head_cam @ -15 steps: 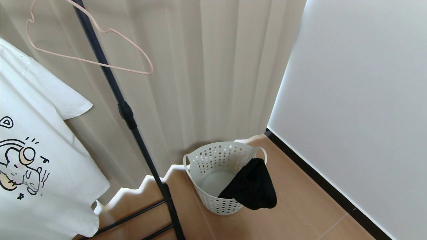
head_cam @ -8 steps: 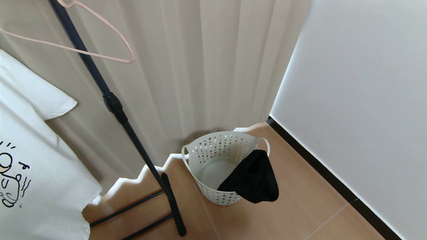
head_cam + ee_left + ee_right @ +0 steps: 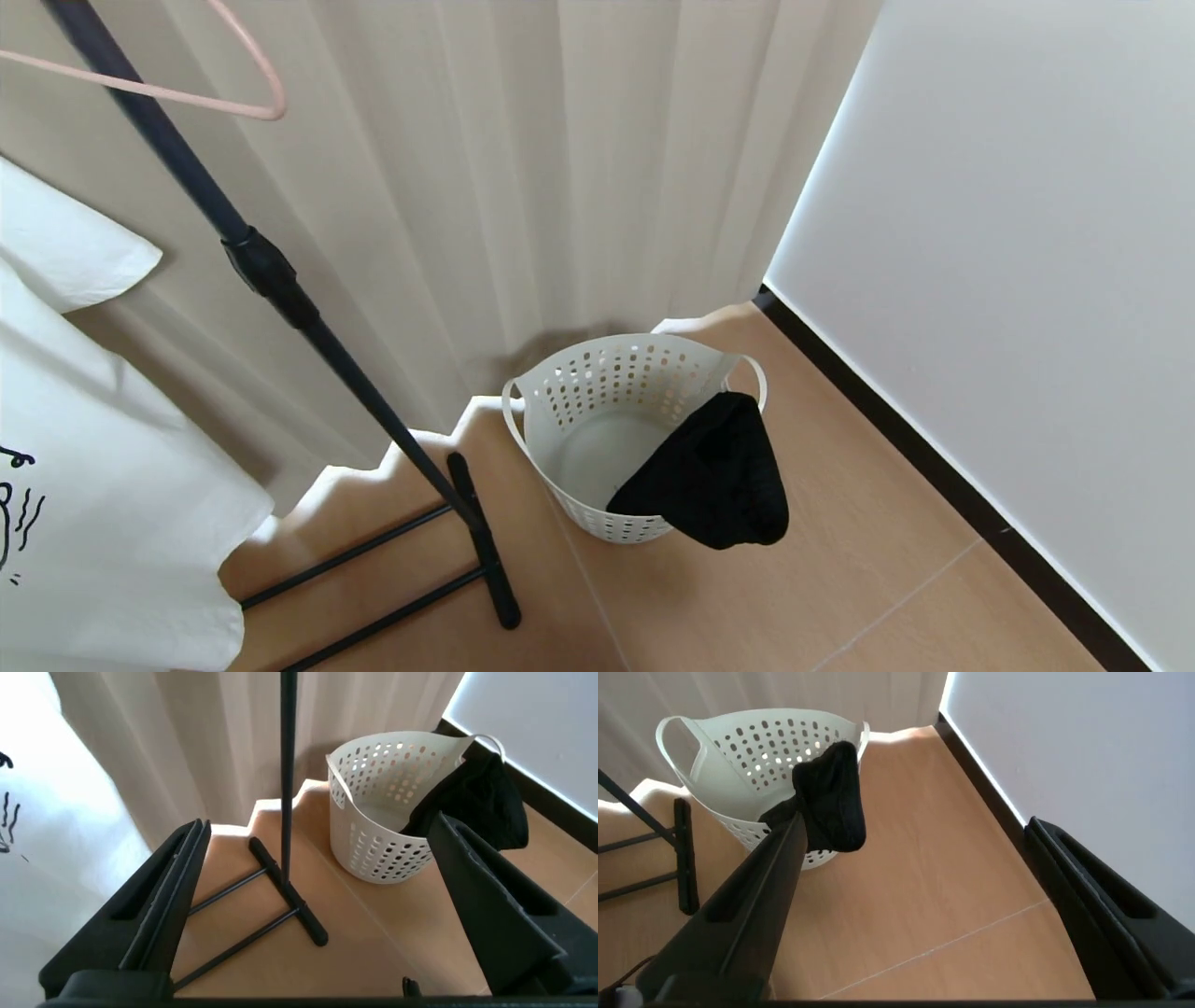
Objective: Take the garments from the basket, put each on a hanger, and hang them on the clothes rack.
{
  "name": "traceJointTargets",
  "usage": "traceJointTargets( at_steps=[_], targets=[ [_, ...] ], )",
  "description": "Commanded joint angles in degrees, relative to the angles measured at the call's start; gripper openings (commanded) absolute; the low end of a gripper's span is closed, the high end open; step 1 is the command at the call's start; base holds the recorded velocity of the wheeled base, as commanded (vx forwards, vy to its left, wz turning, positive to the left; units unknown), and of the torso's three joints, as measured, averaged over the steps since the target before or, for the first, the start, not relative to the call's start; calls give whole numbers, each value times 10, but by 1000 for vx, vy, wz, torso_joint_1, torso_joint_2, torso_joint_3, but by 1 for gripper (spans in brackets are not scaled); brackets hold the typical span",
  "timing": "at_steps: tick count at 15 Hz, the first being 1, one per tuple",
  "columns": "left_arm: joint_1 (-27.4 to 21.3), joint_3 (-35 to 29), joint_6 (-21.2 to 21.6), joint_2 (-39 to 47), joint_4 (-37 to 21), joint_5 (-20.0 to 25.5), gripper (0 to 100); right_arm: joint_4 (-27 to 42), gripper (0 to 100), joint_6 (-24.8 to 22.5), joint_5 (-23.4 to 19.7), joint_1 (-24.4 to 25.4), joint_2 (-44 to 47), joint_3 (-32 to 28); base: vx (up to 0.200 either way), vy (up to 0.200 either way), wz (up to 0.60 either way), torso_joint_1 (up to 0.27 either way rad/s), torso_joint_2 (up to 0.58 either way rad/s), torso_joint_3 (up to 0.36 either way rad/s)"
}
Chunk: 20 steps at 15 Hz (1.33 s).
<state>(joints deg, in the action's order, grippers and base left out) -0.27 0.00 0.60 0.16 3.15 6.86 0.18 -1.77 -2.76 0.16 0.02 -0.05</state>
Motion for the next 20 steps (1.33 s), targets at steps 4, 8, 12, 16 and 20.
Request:
traceJointTargets(
  at_steps=[4,8,12,16,20],
  targets=[
    [0,0,-4,2,0,-2,100,-2,100,5,-2,-1,0,0,0,0,0,0,1,-201],
    [1,0,-4,0,1,-3,100,-11,100,5,-3,9,120,0,0,0,0,3,-1,-109],
    [1,0,-4,0,1,-3,100,-188,100,-3,-9,104,433,-50,0,0,0,0,0,0],
    [1,0,-4,0,1,-3,100,-216,100,-187,-8,151,705,-194,0,0,0,0,0,0],
    [1,0,-4,0,1,-3,100,-219,100,-434,2,150,936,-360,0,0,0,0,0,0]
  ],
)
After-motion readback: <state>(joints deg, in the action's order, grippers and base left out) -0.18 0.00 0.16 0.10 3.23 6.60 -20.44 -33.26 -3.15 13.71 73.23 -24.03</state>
